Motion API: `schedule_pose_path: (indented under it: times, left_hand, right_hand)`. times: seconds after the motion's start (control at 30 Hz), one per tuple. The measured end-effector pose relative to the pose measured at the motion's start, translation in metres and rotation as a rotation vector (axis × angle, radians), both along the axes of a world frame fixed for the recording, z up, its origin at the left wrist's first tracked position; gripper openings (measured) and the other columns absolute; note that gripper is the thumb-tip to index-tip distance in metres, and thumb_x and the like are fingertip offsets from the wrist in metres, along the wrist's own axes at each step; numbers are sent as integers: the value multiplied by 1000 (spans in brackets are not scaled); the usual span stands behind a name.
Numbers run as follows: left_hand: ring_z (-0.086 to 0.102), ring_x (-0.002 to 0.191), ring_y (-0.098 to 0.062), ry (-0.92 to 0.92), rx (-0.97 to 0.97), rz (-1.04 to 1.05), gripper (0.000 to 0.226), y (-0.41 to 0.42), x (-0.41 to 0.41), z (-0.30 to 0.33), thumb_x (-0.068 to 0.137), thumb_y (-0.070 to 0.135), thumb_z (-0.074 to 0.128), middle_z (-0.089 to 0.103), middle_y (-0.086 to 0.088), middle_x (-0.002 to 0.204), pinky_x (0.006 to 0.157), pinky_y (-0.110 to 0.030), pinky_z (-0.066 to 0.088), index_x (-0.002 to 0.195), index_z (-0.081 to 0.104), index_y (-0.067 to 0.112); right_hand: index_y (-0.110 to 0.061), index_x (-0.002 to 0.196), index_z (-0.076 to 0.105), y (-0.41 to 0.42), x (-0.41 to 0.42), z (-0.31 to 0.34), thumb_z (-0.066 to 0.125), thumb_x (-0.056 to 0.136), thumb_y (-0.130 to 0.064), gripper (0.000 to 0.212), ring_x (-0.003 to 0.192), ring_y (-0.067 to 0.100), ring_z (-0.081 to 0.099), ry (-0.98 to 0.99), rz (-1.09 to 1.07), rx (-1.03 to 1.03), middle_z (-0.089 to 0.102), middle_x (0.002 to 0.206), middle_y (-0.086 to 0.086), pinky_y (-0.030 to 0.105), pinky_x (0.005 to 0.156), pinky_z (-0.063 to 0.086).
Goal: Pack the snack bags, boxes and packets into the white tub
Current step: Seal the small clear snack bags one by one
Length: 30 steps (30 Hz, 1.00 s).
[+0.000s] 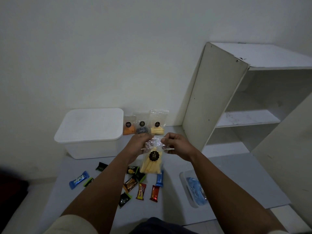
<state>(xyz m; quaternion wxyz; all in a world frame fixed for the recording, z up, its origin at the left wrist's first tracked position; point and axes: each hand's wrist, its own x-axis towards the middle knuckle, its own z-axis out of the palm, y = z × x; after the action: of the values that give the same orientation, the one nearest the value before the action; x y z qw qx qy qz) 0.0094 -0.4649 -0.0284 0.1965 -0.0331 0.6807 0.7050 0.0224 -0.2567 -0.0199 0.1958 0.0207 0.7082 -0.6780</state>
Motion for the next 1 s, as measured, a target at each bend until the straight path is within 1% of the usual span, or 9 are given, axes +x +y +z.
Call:
schedule_pose_path:
  times: [0.07,0.17,0.23,0.33,0.5,0.67,0.83,0.9,1.0]
  left_hand:
    - [62,88,-20,-35,23,-21,27,-2,-2,-2,92,32,69,71,-6,100,81,-36,54,107,73,9]
    - [62,85,-20,23,-42,-45,18,-3,-2,-2,95,28,67,74,-6,93,89,-39,56,97,75,12]
    - [61,83,-18,97,-101,-36,18,-3,-3,-1,97,27,63,75,-3,87,86,-37,55,92,74,14]
    - [63,79,-16,173,-157,-22,17,-4,-6,-2,98,28,64,74,-1,83,80,-33,52,88,75,19]
    - [64,78,-15,214,-177,6,16,-2,-6,-7,97,28,65,73,-2,83,78,-32,52,88,75,21]
    - [65,82,-15,206,-155,27,14,-5,-3,-6,97,28,65,75,-4,88,81,-33,54,91,75,22]
    - [70,89,-15,142,-53,64,15,-9,1,-4,98,28,63,78,-3,94,87,-34,55,100,75,19]
    - [70,90,-17,157,-87,48,15,-11,1,-5,99,28,62,78,-3,92,89,-36,55,99,75,21]
    - [71,90,-17,182,-143,9,17,-8,2,-7,98,31,62,78,-2,91,88,-37,55,103,76,22]
  right_hand:
    - [-14,83,65,-1,-1,3,72,92,-20,13,76,13,66,11,-12,11,64,78,2,34,80,56]
    - [-13,86,72,-1,-1,3,70,93,-20,9,80,15,67,10,-35,13,67,83,4,35,81,57]
    - [-17,86,75,-1,-1,2,68,95,-20,12,83,17,68,12,-66,-12,70,86,5,34,81,57]
    - [-18,81,72,1,0,1,69,95,-23,15,85,17,69,52,-119,2,71,86,4,36,83,55]
    - [-11,86,71,-1,1,3,71,94,-24,14,82,15,70,117,-141,53,73,85,5,35,82,55]
    - [-8,90,70,1,4,-1,70,94,-22,14,81,15,69,133,-155,19,71,87,8,33,81,56]
    - [-2,96,72,2,5,-3,67,95,-18,17,81,18,70,137,-202,19,72,85,8,36,82,57]
    - [-4,95,74,0,5,-2,70,94,-18,15,82,18,70,137,-167,52,74,86,7,36,82,56]
    - [3,95,70,-9,6,-1,74,91,-20,24,79,15,68,161,-94,130,72,83,8,32,76,53]
